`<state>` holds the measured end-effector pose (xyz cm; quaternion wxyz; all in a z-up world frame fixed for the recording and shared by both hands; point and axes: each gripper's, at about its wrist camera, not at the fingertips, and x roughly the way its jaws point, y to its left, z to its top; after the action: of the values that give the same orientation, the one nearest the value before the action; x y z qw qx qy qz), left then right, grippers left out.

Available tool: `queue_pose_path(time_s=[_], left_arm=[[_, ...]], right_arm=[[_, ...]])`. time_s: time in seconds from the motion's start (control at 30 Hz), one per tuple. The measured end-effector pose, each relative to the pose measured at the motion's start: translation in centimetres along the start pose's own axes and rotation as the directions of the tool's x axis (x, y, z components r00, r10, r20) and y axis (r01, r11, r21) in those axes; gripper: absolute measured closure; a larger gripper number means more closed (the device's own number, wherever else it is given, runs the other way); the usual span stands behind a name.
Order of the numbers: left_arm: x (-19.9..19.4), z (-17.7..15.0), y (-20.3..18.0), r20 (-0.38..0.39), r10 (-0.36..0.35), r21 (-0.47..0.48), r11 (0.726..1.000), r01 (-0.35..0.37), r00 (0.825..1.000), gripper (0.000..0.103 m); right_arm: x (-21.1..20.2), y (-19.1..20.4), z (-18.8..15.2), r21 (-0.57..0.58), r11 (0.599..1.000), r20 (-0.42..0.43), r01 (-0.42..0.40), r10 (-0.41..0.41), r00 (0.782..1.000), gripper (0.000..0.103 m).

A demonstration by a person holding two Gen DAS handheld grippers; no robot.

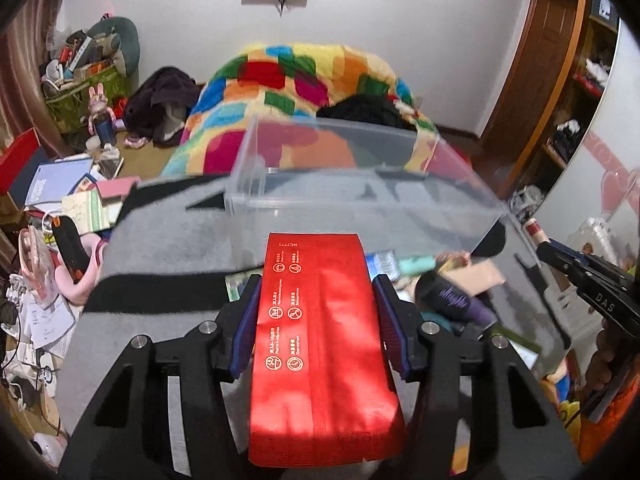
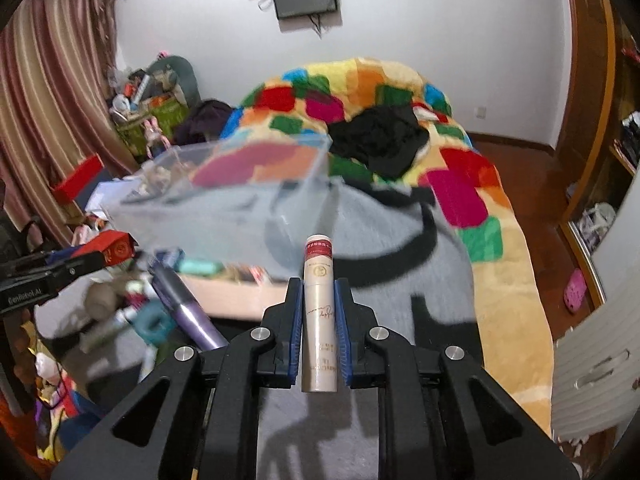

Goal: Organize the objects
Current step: 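Carry both items over the clear box and open both tools to drop them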

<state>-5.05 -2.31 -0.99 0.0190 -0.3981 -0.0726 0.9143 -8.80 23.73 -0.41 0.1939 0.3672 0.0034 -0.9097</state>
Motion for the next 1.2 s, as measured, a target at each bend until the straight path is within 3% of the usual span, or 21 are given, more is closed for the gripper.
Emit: queue_pose_path(time_s=[0.17, 0.4, 0.6, 0.97, 1.2], left_arm=[[-1.6, 1.9, 0.2, 0.079, -0.009, -0.005, 1.0, 0.009, 0.997, 0.049], [-0.9, 4.4, 0.2, 0.104, -0.006, 0.001, 1.0, 0.006, 0.995, 0.049], [1.4, 6.7, 0.1, 0.07, -0.021, 0.02, 1.0, 0.019, 0.997, 0.049], [7.9, 8.6, -1.0, -0.116, -0.021, 0.085, 0.996, 0.03, 0.993, 0.049], [9.4, 8.7, -2.1, -0.14, -0.008, 0.128, 0.991, 0.026, 0.99, 0.049]], right_arm=[[-0.1, 1.2, 2.2, -0.025, 0.999, 0.043, -0.027, 0.028, 0.999, 0.089], [1.4, 2.7, 5.1, -0.054, 0.996, 0.046, -0.071, 0.073, 0.996, 0.089], [4.6, 3.3, 7.3, -0.06, 0.991, -0.032, -0.118, 0.116, 0.993, 0.089], [12.0, 4.0, 9.1, -0.089, 0.986, -0.238, -0.138, 0.114, 0.965, 0.089], [14.2, 4.9, 8.7, -0.128, 0.983, -0.286, -0.13, 0.088, 0.954, 0.089]])
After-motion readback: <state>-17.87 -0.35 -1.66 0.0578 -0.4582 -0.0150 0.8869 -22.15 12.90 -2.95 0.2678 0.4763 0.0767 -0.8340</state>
